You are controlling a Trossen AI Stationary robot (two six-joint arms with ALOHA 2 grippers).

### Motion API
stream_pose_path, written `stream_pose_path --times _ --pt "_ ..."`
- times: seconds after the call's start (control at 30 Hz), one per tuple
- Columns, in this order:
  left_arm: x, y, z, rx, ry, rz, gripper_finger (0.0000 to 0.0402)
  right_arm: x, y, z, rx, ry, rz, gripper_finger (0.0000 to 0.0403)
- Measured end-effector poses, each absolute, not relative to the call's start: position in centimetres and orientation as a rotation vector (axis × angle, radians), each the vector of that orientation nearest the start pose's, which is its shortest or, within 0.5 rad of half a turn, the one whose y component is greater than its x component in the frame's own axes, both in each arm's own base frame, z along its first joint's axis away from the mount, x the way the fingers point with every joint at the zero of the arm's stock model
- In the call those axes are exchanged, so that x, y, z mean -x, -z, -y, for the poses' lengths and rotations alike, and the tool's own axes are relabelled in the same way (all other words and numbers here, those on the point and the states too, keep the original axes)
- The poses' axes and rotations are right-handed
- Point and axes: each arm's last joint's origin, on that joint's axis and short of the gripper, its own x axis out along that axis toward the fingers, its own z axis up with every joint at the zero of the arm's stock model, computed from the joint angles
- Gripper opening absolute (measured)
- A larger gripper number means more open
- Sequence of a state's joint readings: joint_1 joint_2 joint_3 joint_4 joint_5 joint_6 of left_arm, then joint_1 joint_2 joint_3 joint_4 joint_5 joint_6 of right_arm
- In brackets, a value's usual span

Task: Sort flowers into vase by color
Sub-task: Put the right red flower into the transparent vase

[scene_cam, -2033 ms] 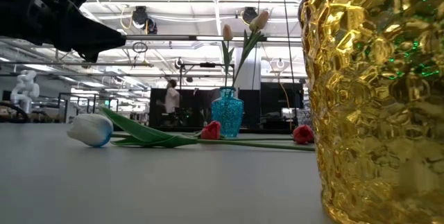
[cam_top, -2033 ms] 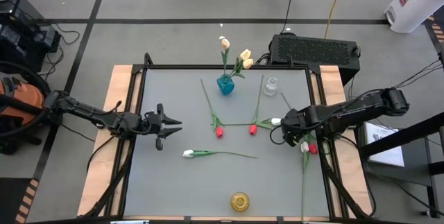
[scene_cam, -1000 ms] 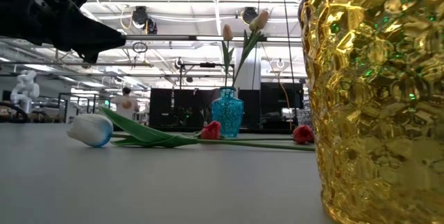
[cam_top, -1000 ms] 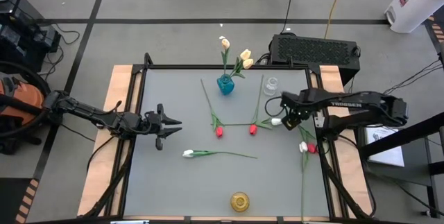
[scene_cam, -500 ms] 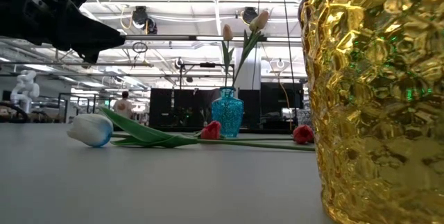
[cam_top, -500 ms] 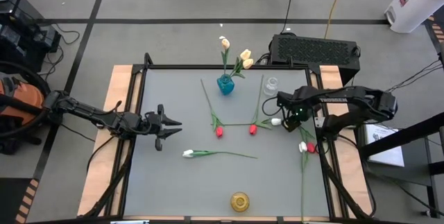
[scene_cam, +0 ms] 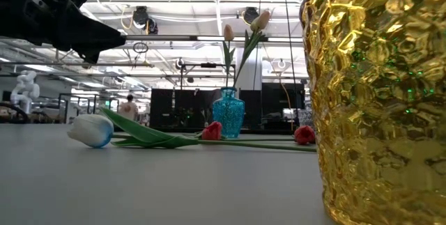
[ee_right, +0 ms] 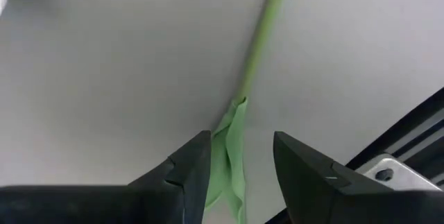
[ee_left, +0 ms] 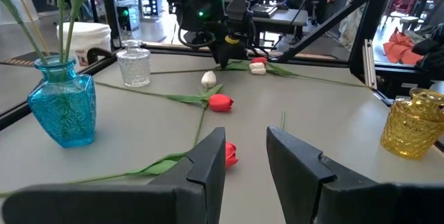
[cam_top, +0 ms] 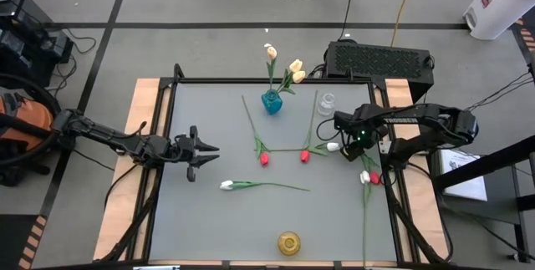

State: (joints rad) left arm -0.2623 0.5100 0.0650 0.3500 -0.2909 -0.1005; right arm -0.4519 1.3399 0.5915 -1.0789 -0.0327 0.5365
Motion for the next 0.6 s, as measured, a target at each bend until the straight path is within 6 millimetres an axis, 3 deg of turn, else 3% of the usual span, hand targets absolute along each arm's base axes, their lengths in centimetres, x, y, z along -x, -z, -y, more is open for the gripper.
stream_pose_path --times 0.6 --pt "-12.9 -17.2 2.6 0.076 -0.031 -0.09 0.0114 -13.7 -13.1 5.8 -0.871 0.719 -1.673 0.0148"
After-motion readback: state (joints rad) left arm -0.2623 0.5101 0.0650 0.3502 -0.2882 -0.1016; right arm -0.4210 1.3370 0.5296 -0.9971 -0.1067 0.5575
